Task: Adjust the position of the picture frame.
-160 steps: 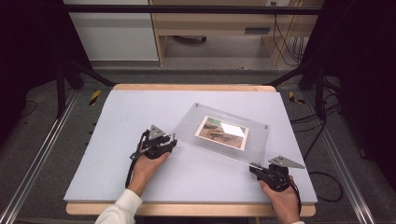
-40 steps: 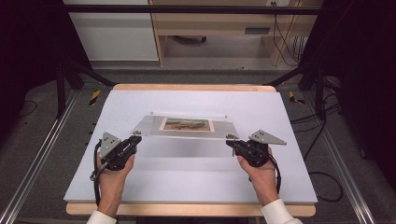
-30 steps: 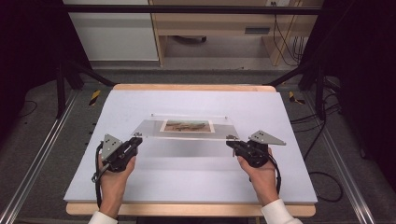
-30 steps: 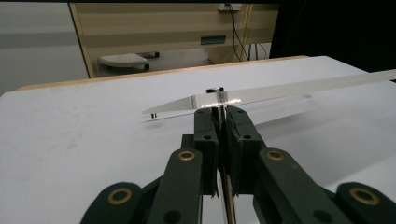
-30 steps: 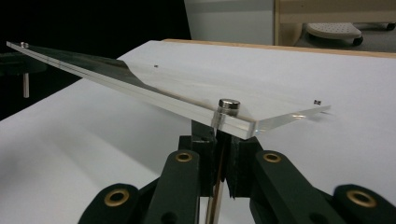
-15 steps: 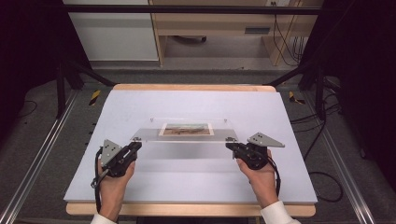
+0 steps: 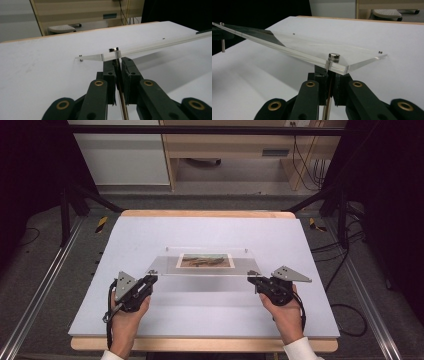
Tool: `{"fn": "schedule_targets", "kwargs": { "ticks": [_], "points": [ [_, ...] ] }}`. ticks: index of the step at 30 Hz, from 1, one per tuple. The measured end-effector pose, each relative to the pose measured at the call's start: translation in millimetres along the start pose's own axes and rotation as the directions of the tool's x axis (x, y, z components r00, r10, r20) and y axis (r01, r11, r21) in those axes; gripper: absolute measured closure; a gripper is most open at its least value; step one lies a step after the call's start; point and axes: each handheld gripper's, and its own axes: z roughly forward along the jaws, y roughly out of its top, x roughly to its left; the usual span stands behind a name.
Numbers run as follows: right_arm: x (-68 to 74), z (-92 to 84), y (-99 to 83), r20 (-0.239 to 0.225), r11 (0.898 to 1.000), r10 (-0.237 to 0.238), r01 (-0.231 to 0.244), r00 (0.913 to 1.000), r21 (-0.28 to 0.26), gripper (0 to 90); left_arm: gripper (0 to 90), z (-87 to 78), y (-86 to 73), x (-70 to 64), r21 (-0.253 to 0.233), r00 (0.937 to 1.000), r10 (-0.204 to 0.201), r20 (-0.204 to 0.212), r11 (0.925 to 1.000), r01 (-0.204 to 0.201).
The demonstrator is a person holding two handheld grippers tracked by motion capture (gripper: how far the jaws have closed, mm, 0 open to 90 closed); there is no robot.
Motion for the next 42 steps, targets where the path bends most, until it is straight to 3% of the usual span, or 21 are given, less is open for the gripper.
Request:
{"fn": "schedule_targets", "kwargs": {
  "ticks": [5,13,33,42],
  "points": [
    [2.7,-0.8,-13.7,0.009,1.0,-0.001,0.001,1.0,0.023,84.4,81.7,-1.9,-7.8,-3.0,0.056,0.9996,0.027,-0.001,0.9981,-0.027],
    [4.3,-0.6,-32.8,0.002,0.996,-0.019,0.019,0.9998,0.09,84.7,81.9,-3.0,-23.1,-3.9,0.149,0.9983,0.049,0.03,0.9874,-0.053],
    [4.9,2.0,-47.2,0.003,0.983,-0.021,0.02,0.9998,0.183,84.6,82.4,-1.3,-37.2,-3.8,0.237,0.9977,0.044,0.052,0.97,-0.055],
    [4.7,2.5,-47.3,0.007,0.981,-0.024,0.022,0.9997,0.194,84.7,82.4,-0.5,-38.1,-4.0,0.24,0.9975,0.04,0.058,0.9693,-0.053]
  ]
}}
